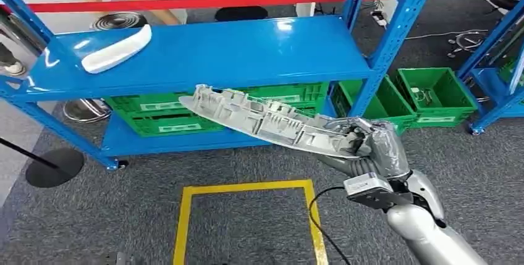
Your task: Take the parts from the cabinet and place them on the table.
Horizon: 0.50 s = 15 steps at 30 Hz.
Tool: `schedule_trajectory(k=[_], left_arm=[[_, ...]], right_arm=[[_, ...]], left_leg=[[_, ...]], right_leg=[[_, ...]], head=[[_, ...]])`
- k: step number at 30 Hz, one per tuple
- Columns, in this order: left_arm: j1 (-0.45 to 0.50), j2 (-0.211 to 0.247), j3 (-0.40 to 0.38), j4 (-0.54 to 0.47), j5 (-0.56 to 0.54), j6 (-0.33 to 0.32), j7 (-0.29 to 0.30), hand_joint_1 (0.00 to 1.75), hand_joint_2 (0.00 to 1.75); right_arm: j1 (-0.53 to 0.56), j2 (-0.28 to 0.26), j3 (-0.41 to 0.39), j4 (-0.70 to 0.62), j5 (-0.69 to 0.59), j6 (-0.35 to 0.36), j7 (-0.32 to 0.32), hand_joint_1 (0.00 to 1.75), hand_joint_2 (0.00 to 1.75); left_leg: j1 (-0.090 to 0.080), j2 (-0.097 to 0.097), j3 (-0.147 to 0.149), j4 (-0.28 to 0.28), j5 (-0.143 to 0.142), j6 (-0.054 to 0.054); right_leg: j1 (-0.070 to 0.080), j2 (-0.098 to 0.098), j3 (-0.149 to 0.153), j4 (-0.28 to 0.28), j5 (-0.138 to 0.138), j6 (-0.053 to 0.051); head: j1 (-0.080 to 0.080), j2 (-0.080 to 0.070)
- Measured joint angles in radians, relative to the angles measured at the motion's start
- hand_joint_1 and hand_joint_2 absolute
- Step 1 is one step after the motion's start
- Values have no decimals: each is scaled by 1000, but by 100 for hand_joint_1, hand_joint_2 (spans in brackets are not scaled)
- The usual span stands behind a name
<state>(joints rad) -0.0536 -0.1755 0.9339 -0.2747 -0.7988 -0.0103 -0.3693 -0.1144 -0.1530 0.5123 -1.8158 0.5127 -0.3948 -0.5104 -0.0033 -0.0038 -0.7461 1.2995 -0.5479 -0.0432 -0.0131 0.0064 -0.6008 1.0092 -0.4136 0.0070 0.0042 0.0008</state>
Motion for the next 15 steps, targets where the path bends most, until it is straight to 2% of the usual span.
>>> schedule_trajectory(k=[1, 2, 3, 4, 5, 6, 7, 9, 10, 11, 13, 14, 15], left_arm=[[0, 0, 0, 0, 0, 0, 0, 0, 175], [0, 0, 0, 0, 0, 0, 0, 0, 175], [-1, 0, 0, 0, 0, 0, 0, 0, 175], [-3, 0, 0, 0, 0, 0, 0, 0, 175], [-6, 0, 0, 0, 0, 0, 0, 0, 175], [-7, -1, 0, 0, 0, 0, 0, 0, 175], [-6, 0, 0, 0, 0, 0, 0, 0, 175], [-3, -3, 0, 0, -4, 2, 11, 0, 175], [-2, -4, 0, 0, -6, 5, 11, 0, 175], [-1, -5, 0, 0, -7, 6, 11, 0, 175], [1, -7, 0, 0, -10, 6, 10, 0, 175], [3, -7, 0, 0, -14, 5, 9, 0, 175], [4, -7, 0, 0, -17, 5, 9, 0, 175]], right_arm=[[0, 0, 0, 0, 0, 0, 0, 175, 175], [0, 0, 0, 0, 0, 0, 0, 175, 175], [0, 0, 0, 0, 0, 0, 0, 175, 175], [0, 0, 0, 0, 0, 0, 0, 175, 175], [-1, 0, 0, 0, 0, 0, 0, 175, 175], [-2, 0, 0, 0, 1, 0, 0, 175, 175], [-2, 0, 0, 0, 1, 2, 1, 175, 175], [-12, 0, 0, 3, -3, 79, 55, 175, 175], [-19, -2, 0, 11, -6, 109, 64, 175, 175], [-24, -2, 0, 22, -5, 123, 66, 175, 175], [-26, -2, 0, 39, -4, 134, 61, 175, 175], [-26, -2, 0, 46, -4, 139, 58, 175, 175], [-26, -2, 0, 51, -4, 140, 57, 175, 175]], left_leg=[[1, 0, 27, -13, 28, 0], [3, 0, 73, -69, 62, 1], [4, 0, 135, -154, 85, 2], [5, 0, 203, -245, 88, 2], [3, -2, 255, -321, 64, 8], [2, -6, 254, -330, 63, 21], [0, -6, 247, -330, 69, 25], [-2, -2, 236, -332, 88, 45], [1, 4, 227, -334, 98, 53], [1, 4, 214, -334, 109, 63], [-1, 3, 185, -333, 133, 71], [-3, 3, 169, -332, 145, 72], [-5, 3, 155, -332, 157, 71]], right_leg=[[-1, 0, -13, 0, 10, 3], [-2, 0, -25, 1, 19, 5], [-3, 0, -33, 1, 27, 9], [-3, 0, -38, 2, 34, 14], [1, 1, -45, 4, 40, 20], [0, 0, -48, 3, 51, 26], [-1, 0, -49, 1, 64, 32], [-4, 2, -53, -9, 81, 48], [-6, 1, -61, -1, 57, 51], [-5, -1, -80, 37, 3, 52], [-5, -1, -124, 199, -112, 56], [-5, -1, -141, 278, -147, 57], [-4, -1, -142, 320, -151, 57]], head=[[0, 0], [0, 0], [0, 0], [0, 0], [-2, 0], [2, 0], [0, 0], [-1, 0], [1, 0], [2, 0], [5, 0], [6, 0], [5, 0]])
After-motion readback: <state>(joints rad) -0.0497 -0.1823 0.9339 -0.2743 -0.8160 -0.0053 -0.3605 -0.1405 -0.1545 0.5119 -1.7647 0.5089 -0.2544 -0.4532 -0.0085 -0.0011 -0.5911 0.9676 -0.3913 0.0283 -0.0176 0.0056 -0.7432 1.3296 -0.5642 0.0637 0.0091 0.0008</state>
